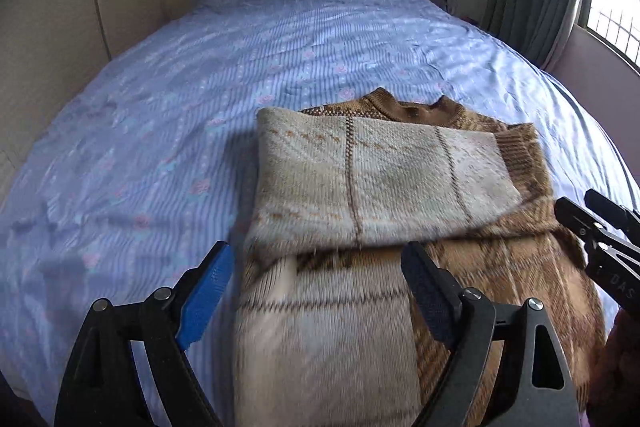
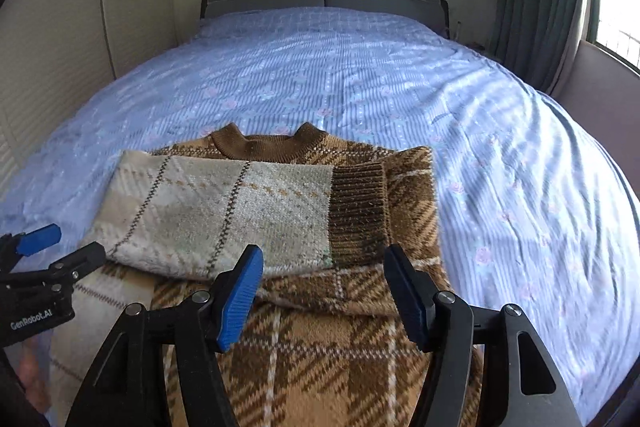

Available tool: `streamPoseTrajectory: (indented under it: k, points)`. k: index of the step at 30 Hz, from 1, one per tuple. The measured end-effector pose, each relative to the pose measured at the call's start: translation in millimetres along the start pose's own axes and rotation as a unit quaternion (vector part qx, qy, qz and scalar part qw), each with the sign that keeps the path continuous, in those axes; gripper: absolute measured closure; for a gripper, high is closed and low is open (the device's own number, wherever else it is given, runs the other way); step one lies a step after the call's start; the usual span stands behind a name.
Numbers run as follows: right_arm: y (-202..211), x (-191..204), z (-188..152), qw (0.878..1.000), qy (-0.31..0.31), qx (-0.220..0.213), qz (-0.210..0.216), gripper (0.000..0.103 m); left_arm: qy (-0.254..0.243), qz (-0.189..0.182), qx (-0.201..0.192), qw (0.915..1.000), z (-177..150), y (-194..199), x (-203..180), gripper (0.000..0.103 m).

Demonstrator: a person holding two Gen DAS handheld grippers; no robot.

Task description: Fold small clothes

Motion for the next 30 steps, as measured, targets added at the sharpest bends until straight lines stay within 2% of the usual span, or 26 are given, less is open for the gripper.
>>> streamPoseTrajectory:
  k: [3,5,10,16,21,30]
  points:
    - [42,-6,-16,1.0,-0.002,-0.014,-0.003,0.038,-0.008,0.006,-0.004,0.9999,-17,30,1,0.016]
    - [69,-9,-29,1.0,-0.005,-0.024,-0.006,0.031,-0.01,0.008,-0.004,0.9999,-34,49,3,0.015]
    - [117,-14,-68,0.999,-0.012,-0.026,-0.024,0.029,0.015,0.01,0.015,0.9997,-80,77,13,0.015]
    - [144,-18,-114,0.999,-0.035,-0.003,-0.034,0.029,0.023,0.019,0.02,0.9993,-130,99,20,0.015]
    - [153,-27,-145,0.997,-0.061,-0.001,-0.051,0.029,0.03,0.031,0.017,0.9989,-144,101,26,0.016]
    - [154,-50,-158,0.99,-0.12,0.003,-0.073,0.029,0.036,0.02,0.038,0.9984,-172,86,23,0.025]
Point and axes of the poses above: each gripper's, at about its wrist camera, not at the fingertips, and y roughly against the way its jaws point, x to its left, z to its top, the point moved 1 cm from there along -y, roughly the way its jaws point, and after that the axes turned 5 degrees about z, right-handed, at the moved point
